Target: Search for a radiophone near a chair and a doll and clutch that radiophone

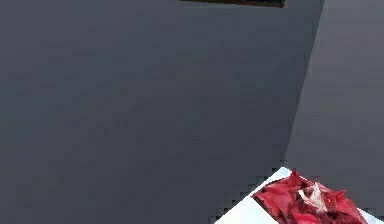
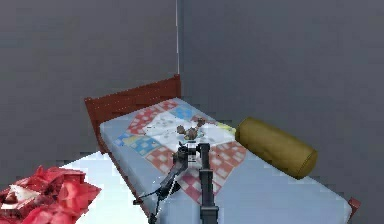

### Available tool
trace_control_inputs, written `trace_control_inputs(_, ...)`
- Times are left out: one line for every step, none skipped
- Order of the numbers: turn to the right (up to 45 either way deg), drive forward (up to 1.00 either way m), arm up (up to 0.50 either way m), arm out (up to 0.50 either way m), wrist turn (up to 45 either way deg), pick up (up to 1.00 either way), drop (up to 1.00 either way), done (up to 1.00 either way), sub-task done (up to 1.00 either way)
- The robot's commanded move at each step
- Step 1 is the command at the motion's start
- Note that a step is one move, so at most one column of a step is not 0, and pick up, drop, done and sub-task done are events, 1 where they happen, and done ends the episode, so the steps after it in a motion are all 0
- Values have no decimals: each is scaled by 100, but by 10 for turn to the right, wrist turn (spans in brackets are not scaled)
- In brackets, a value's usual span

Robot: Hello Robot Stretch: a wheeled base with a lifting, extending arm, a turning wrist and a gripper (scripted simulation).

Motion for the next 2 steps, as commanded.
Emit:
trace_control_inputs(0,0,0,0,450,0,0,0,0)
trace_control_inputs(0,0,0,0,420,0,0,0,0)
